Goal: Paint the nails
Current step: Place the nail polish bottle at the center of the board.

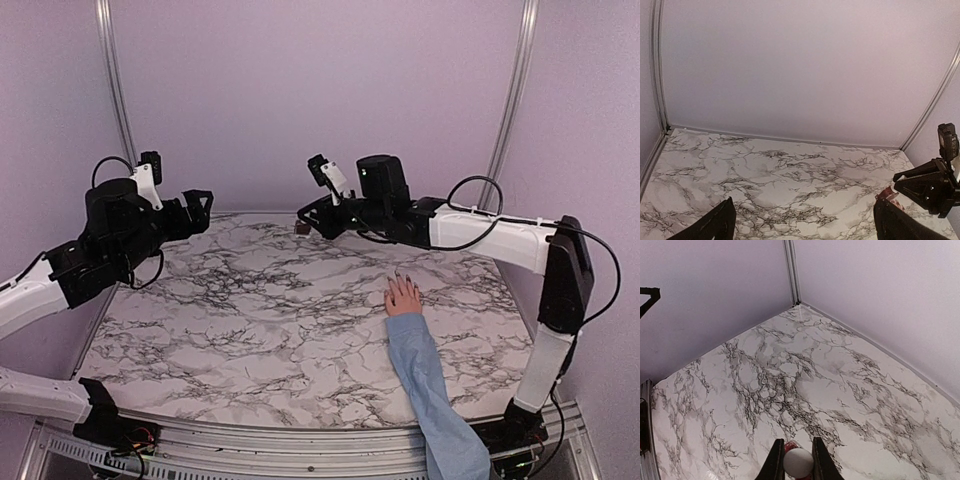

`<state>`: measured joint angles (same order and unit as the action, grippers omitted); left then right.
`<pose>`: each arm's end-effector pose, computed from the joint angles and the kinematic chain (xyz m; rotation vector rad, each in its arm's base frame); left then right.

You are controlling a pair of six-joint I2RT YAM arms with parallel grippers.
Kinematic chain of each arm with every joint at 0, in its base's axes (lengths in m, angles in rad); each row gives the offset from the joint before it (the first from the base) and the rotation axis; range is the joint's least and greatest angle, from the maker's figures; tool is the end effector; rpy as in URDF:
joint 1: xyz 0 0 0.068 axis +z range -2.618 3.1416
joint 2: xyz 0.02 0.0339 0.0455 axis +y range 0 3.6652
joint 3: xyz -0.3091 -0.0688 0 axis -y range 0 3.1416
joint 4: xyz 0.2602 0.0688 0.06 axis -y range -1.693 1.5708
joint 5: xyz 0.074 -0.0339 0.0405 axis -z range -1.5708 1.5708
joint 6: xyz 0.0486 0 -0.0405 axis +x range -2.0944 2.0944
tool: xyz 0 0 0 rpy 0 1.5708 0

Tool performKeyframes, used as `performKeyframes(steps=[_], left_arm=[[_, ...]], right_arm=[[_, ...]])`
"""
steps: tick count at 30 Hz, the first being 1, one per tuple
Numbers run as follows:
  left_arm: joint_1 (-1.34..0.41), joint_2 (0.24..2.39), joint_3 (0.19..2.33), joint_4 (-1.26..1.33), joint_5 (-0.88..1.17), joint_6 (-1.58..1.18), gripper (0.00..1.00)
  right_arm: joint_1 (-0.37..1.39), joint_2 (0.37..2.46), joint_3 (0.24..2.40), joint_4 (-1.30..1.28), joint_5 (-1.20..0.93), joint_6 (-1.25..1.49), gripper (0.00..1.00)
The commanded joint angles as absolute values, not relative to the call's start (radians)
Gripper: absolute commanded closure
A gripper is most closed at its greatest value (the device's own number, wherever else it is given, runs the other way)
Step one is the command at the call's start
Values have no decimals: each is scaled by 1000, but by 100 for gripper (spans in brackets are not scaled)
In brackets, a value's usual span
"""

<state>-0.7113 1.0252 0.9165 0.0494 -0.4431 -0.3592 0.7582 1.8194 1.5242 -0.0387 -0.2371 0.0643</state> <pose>0.1973 -0.1425 0.4022 -0.0544 1.6433 -0.4615 0.3385 0.3363 0.3551 -0.8252 1.7921 0.7738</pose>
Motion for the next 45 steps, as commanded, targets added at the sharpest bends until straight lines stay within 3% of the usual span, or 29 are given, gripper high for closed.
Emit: performKeyframes(steps=[1,15,35,45], left_arm=[[-670,983,915,-88,-495,-437,1],[-573,961,916,-112,-407,-392,1],[-467,970,900,-111,-299,-372,1],[-440,989,906,-110,-264,-377,1]], right_arm=[[776,1882,1489,128,-142,14,100],[809,2167,1516,338,-51,2,100],[815,2311,1529,474,-25,-34,97],[816,2327,1540,458,-23,-42,84]])
